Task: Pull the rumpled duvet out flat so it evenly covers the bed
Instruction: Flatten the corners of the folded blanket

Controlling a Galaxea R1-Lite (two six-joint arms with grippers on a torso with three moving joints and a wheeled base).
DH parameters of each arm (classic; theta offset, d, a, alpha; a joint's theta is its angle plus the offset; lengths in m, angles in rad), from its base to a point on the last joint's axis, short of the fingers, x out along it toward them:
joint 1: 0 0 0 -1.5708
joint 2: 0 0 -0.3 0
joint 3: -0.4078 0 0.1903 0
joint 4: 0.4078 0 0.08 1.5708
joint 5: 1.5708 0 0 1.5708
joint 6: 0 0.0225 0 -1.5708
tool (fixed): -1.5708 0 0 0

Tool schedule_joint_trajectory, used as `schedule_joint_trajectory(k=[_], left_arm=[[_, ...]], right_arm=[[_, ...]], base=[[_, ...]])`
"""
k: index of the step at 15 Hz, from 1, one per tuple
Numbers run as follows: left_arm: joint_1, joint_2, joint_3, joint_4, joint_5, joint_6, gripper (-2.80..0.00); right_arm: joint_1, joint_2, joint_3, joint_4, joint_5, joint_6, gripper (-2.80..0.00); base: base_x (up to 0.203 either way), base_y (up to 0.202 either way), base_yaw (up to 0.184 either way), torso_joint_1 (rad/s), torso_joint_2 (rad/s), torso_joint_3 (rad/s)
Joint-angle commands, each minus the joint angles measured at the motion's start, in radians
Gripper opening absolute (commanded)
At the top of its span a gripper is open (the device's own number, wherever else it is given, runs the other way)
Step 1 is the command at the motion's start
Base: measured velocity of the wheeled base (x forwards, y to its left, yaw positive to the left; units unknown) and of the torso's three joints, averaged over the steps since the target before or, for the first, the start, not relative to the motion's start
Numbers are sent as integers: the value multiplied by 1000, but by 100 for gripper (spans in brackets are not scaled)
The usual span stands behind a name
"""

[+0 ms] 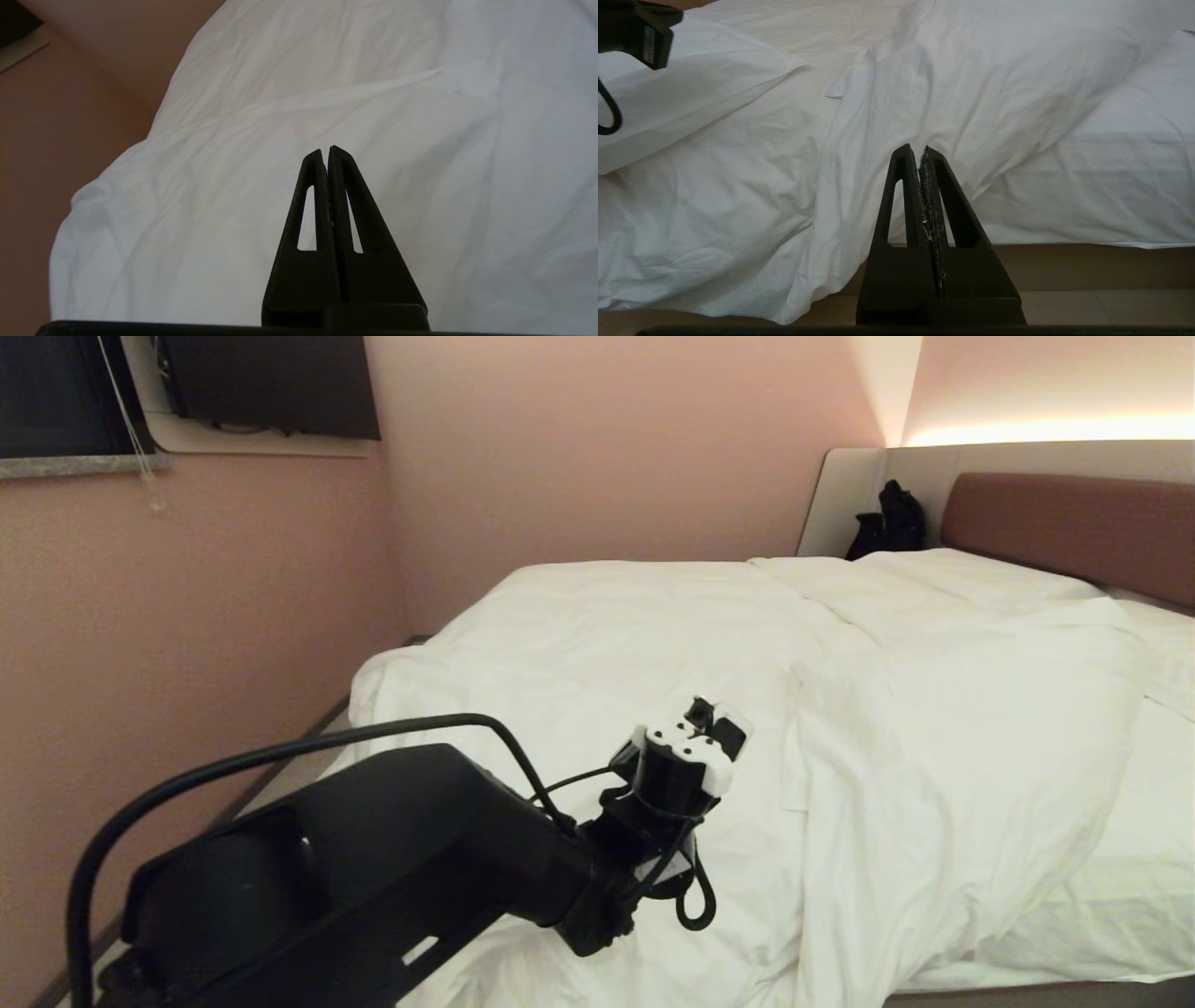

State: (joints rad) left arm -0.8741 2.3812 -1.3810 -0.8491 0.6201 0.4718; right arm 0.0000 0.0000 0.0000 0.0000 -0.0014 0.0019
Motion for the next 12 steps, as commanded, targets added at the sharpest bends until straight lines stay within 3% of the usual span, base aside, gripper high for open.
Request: schedule_joint_trajectory(k=[1, 11, 12], left_arm=[[-30, 76, -61, -5, -6, 27, -280], [-63, 190, -203, 47, 0, 58, -280], [-62, 197, -215, 55, 3, 57, 0]], right_arm=[[0, 0, 0, 0, 0, 0, -280], [0, 0, 0, 0, 0, 0, -280], [0, 0, 0, 0, 0, 0, -280]], base=[[0, 0, 0, 0, 0, 0], [0, 0, 0, 0, 0, 0], [0, 0, 0, 0, 0, 0]])
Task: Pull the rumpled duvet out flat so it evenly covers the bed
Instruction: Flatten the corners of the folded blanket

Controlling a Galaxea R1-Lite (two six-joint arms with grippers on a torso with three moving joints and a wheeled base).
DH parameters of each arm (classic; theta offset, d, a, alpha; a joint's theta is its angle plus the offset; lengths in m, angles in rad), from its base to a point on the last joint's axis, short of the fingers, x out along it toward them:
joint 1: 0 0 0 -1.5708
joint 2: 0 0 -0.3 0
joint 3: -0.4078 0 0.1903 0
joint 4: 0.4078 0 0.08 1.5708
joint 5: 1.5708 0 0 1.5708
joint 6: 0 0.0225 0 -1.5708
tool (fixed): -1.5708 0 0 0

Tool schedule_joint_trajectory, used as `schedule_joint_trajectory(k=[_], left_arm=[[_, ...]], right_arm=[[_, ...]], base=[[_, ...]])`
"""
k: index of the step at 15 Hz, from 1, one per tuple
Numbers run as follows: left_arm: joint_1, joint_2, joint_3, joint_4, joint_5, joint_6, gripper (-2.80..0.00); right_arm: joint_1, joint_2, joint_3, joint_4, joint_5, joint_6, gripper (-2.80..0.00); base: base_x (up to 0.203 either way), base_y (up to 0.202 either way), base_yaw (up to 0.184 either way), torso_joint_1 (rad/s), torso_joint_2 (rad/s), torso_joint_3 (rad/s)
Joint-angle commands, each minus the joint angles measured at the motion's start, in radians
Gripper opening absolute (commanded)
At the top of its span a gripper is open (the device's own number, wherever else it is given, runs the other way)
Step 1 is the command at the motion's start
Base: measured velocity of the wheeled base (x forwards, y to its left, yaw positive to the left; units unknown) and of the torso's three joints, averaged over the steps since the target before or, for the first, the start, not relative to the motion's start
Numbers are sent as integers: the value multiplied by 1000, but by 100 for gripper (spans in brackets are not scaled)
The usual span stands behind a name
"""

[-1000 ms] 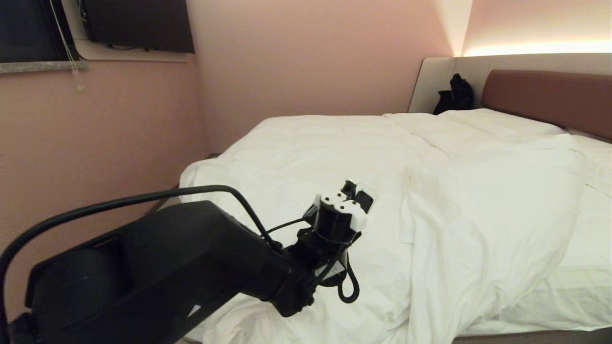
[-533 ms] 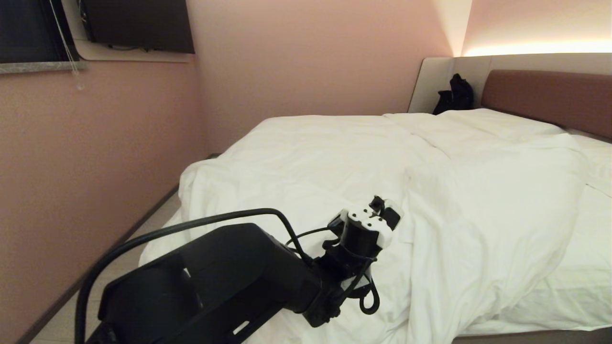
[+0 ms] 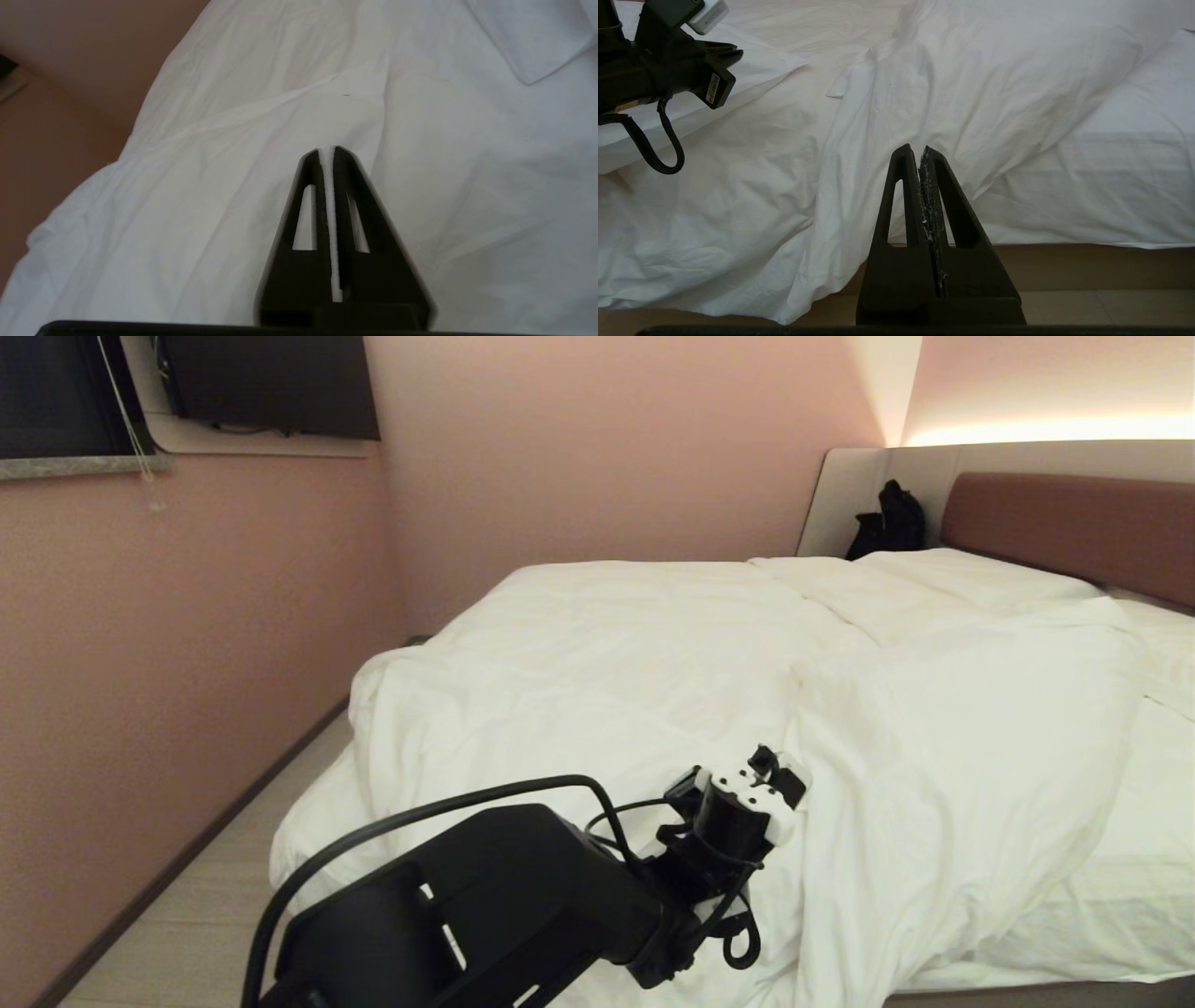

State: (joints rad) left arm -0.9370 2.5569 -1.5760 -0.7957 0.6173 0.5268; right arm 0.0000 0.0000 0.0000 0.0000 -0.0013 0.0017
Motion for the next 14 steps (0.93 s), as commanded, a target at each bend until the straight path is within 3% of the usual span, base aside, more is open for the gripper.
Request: schedule_joint_trajectory(k=[1, 8, 14], left_arm=[[0, 26, -29, 7, 6, 2, 0], [8, 69, -103, 120, 52, -2, 0], [42, 158, -279, 306, 103, 2, 0]], right_arm=[[0, 0, 0, 0, 0, 0, -280], [0, 0, 0, 0, 0, 0, -280], [0, 0, 0, 0, 0, 0, -280]], base=[[0, 0, 0, 0, 0, 0], [0, 0, 0, 0, 0, 0], [0, 0, 0, 0, 0, 0]])
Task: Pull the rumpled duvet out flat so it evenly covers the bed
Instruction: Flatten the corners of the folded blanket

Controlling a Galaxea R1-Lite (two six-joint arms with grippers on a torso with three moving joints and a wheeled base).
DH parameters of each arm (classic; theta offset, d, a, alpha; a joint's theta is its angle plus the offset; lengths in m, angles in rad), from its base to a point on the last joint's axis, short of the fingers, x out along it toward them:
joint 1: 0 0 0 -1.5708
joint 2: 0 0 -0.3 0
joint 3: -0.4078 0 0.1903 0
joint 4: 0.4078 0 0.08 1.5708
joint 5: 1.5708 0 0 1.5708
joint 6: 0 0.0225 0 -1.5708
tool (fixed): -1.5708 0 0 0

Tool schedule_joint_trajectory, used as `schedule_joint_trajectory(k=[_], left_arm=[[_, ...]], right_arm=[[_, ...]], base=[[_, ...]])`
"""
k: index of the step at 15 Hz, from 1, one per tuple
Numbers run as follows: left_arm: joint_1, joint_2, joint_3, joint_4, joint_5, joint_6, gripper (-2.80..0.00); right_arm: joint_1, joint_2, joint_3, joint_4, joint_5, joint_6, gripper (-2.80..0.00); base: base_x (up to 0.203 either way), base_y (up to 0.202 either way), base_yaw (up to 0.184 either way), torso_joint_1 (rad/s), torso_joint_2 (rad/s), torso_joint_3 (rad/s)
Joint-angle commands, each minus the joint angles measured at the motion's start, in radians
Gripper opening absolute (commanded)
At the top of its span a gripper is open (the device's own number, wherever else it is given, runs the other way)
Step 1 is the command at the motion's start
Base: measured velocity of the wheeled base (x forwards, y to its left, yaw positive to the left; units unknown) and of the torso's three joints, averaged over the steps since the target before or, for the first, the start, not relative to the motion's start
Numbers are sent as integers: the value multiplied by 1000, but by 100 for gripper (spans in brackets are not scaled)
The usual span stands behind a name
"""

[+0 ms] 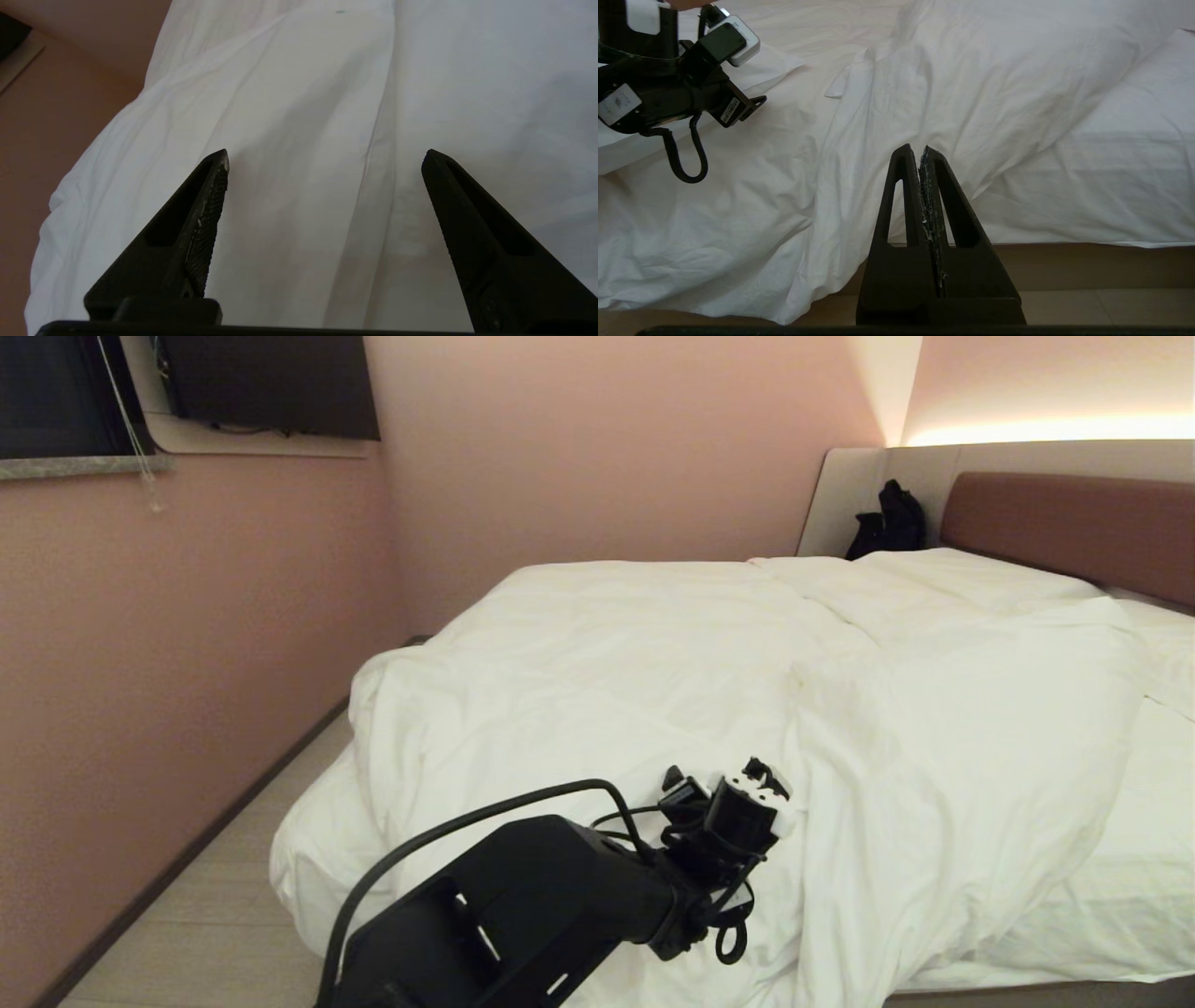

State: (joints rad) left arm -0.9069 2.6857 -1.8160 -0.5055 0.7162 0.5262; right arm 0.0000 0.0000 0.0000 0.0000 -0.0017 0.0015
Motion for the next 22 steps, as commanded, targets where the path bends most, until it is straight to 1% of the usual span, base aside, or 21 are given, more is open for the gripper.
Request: schedule_joint_trajectory(k=[1, 4, 7, 8, 9, 11, 12, 15, 22], left_arm=[[22, 37, -52, 35, 5, 3, 0], [42, 71, -95, 51, 12, 5, 0], [45, 74, -98, 51, 16, 9, 0], [64, 95, -119, 50, 23, 36, 0], [79, 104, -128, 50, 33, 50, 0], [85, 105, -128, 50, 42, 52, 0], [96, 100, -128, 48, 61, 55, 0], [108, 88, -128, 50, 89, 57, 0], [117, 92, -129, 51, 100, 58, 0]], right_arm=[[0, 0, 0, 0, 0, 0, -280], [0, 0, 0, 0, 0, 0, -280], [0, 0, 0, 0, 0, 0, -280], [0, 0, 0, 0, 0, 0, -280], [0, 0, 0, 0, 0, 0, -280], [0, 0, 0, 0, 0, 0, -280], [0, 0, 0, 0, 0, 1, -280], [0, 0, 0, 0, 0, 0, -280], [0, 0, 0, 0, 0, 0, -280]], base=[[0, 0, 0, 0, 0, 0], [0, 0, 0, 0, 0, 0], [0, 0, 0, 0, 0, 0], [0, 0, 0, 0, 0, 0], [0, 0, 0, 0, 0, 0], [0, 0, 0, 0, 0, 0], [0, 0, 0, 0, 0, 0], [0, 0, 0, 0, 0, 0], [0, 0, 0, 0, 0, 0]])
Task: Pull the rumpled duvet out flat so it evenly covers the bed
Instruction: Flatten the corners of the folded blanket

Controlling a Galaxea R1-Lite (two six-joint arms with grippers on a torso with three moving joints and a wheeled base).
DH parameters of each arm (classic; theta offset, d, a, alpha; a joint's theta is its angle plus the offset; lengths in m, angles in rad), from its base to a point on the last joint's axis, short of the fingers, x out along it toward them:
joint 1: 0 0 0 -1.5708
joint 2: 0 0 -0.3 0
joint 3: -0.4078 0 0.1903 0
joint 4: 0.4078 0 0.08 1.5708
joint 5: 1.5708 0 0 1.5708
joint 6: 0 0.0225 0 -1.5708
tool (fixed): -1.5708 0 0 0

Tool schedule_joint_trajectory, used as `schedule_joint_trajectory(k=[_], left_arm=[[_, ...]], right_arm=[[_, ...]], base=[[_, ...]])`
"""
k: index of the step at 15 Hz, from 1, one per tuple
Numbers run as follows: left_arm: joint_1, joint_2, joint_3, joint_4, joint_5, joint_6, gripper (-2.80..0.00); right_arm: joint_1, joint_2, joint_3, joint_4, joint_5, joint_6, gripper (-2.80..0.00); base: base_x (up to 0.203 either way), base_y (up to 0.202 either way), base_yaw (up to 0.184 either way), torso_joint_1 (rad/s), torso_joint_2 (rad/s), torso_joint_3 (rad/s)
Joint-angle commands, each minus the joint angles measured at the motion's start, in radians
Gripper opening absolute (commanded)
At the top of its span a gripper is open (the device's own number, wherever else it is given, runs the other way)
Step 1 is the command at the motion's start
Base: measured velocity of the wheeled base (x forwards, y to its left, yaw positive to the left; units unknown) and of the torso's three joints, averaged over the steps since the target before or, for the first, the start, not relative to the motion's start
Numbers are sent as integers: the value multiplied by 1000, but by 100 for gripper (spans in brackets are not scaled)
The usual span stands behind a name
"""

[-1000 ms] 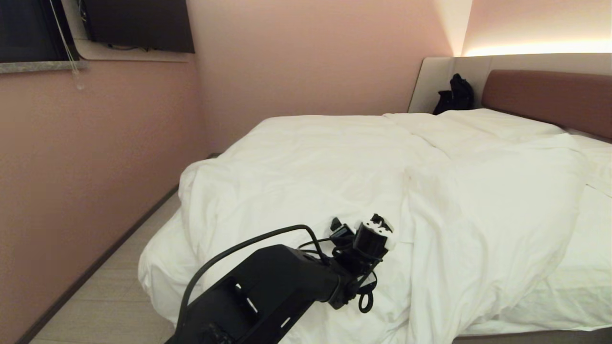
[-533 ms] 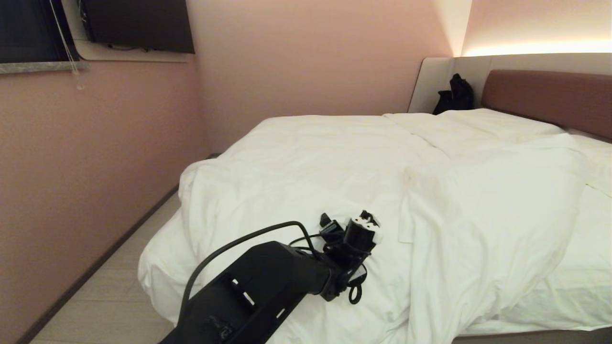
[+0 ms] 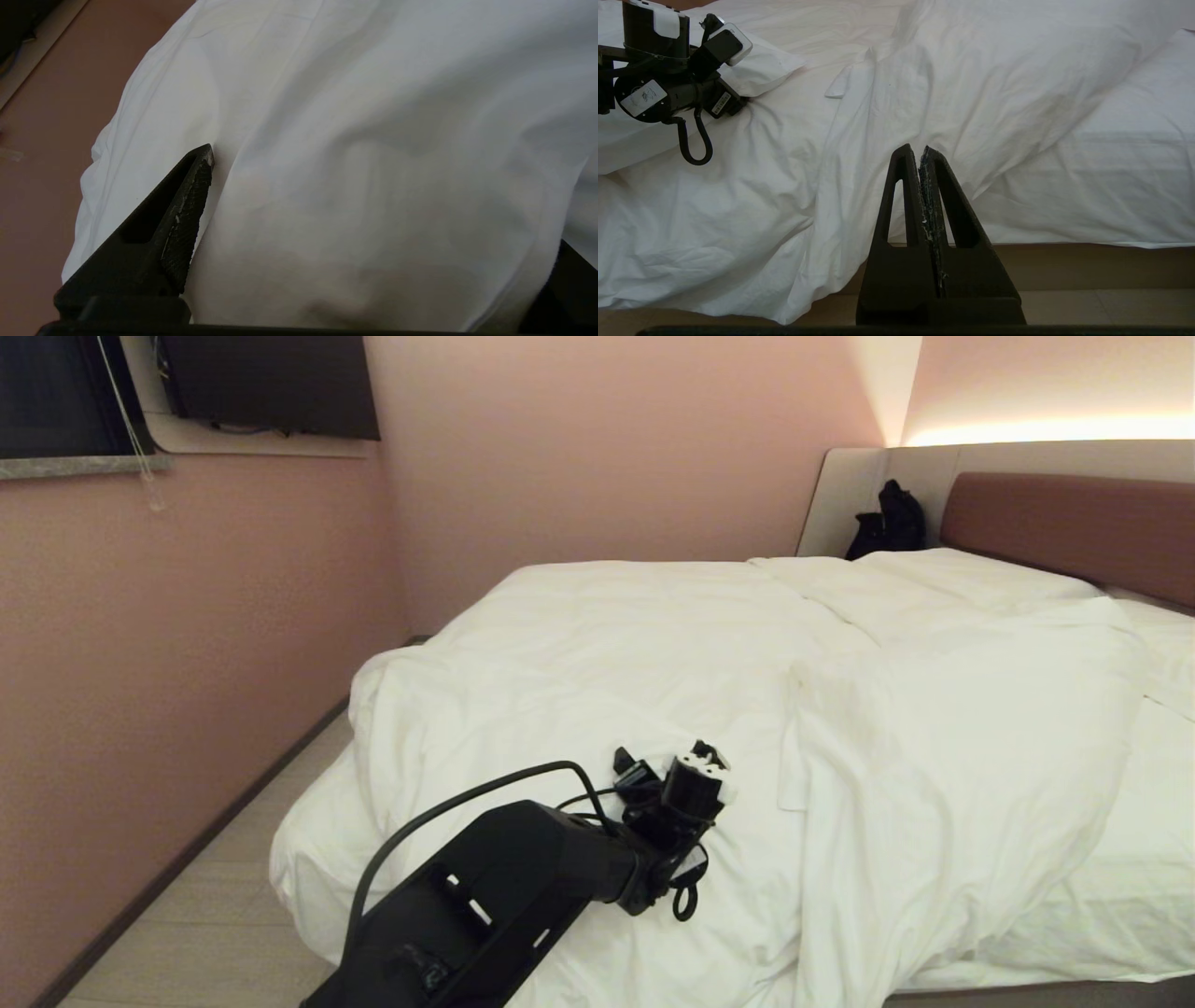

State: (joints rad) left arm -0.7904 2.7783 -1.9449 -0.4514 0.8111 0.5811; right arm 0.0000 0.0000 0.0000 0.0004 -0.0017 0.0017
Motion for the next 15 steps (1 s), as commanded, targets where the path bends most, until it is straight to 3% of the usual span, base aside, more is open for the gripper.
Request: schedule_joint_trajectory(k=[1, 5, 6, 15], left_arm=[[0, 0, 0, -3, 5, 3, 0], [6, 1, 1, -4, 7, 0, -3], [3, 1, 0, -5, 7, 0, -280], [6, -12, 10, -6, 8, 0, -280]], right_arm=[[0, 0, 0, 0, 0, 0, -280], [0, 0, 0, 0, 0, 0, -280], [0, 0, 0, 0, 0, 0, -280], [0, 0, 0, 0, 0, 0, -280]], base=[[0, 0, 0, 0, 0, 0], [0, 0, 0, 0, 0, 0], [0, 0, 0, 0, 0, 0], [0, 0, 0, 0, 0, 0]])
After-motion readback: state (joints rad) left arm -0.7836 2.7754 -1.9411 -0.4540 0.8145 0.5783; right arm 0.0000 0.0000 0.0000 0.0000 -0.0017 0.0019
